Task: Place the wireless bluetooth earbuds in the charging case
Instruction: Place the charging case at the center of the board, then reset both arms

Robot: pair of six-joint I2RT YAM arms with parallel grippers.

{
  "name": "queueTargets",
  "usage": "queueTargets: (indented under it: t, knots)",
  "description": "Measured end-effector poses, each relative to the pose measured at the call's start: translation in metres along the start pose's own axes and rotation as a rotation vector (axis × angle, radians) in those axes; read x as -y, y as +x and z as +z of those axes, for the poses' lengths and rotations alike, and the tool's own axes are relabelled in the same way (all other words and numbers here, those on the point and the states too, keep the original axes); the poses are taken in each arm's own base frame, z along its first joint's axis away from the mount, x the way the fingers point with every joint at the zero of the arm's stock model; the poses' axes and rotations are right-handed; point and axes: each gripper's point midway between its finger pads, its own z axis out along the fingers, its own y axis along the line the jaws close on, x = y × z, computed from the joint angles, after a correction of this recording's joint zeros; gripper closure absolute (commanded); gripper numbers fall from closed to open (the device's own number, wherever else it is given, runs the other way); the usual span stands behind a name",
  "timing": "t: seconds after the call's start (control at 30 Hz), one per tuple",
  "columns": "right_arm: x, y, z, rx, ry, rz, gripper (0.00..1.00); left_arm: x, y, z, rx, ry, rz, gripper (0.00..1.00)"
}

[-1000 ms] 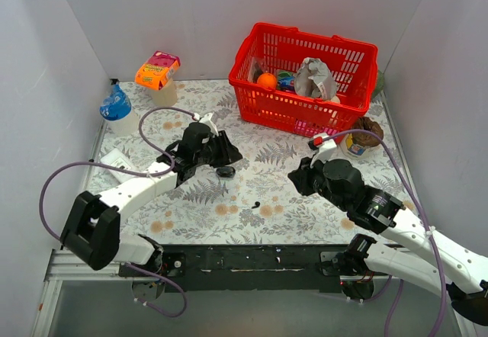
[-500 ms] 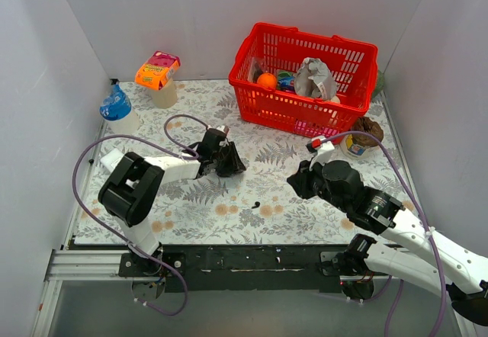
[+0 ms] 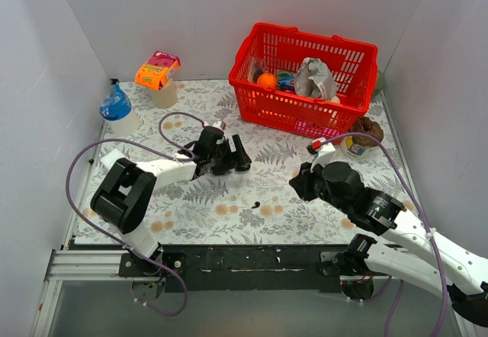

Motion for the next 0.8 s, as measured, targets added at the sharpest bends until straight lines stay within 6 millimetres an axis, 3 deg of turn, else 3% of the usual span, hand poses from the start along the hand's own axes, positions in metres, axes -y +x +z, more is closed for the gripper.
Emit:
queueTargets:
  t: [0.17,0.4,0.5,0.53,0.6,0.67,0.8]
  knots:
    - [0.001,-0.001,-0.001,0.008,0.003,0.001,0.72,0.004,-0.019,-0.032,0.076,-0.048,-0.001,0.02]
    - [0.012,0.003,-0.008,0.041,0.031,0.003,0.64,0.009,-0.067,-0.106,0.296,-0.177,-0.075,0.02]
    - [0.02,0.011,-0.01,0.036,0.059,-0.001,0.6,0.003,-0.075,-0.129,0.348,-0.239,-0.112,0.02]
    - [0.023,0.012,-0.01,0.034,0.068,-0.002,0.44,0.0,-0.075,-0.133,0.351,-0.254,-0.118,0.02]
    - [0.027,0.014,-0.01,0.036,0.086,0.0,0.31,-0.005,-0.07,-0.139,0.341,-0.277,-0.12,0.02]
    - [0.03,0.015,-0.01,0.038,0.102,0.003,0.08,-0.007,-0.066,-0.144,0.334,-0.277,-0.112,0.02]
    - [0.037,0.022,-0.007,0.032,0.13,0.001,0.06,-0.003,-0.06,-0.162,0.355,-0.218,-0.074,0.02]
